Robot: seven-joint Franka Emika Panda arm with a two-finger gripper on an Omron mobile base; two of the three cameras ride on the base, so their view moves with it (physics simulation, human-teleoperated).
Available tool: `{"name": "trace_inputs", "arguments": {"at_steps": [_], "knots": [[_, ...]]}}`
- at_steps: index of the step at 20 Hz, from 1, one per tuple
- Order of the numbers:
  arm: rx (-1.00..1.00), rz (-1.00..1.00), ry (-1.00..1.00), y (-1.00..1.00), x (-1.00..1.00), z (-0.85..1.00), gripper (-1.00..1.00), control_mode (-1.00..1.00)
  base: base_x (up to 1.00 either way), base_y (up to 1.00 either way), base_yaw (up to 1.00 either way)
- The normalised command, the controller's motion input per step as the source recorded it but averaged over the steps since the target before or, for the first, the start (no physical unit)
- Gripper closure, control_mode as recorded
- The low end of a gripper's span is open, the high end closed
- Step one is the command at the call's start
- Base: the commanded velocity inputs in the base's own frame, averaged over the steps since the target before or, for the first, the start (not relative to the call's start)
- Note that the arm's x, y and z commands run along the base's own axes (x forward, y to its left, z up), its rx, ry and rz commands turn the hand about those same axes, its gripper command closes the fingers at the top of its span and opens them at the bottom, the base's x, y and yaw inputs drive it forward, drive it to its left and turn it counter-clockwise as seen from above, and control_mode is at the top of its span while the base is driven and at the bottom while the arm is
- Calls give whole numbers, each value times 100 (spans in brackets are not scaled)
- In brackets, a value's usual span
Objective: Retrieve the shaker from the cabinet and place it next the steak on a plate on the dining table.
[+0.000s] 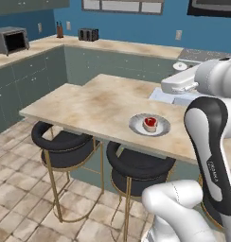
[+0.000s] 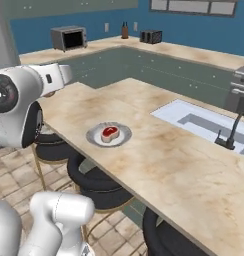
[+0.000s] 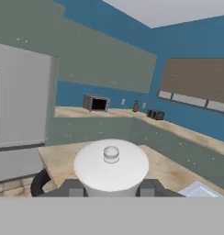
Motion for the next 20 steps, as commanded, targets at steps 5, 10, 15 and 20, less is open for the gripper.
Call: {"name": "trace_inputs", "arguments": {"at_steps": [5,10,15,20], "knots": [[0,0,0,0,0,0,100,100,64,10,-45],[0,0,0,0,0,0,100,100,72,-20,-23],[0,0,0,0,0,0,100,100,89,-45,-1],[0,0,0,0,0,0,100,100,65,-13,0]]}}
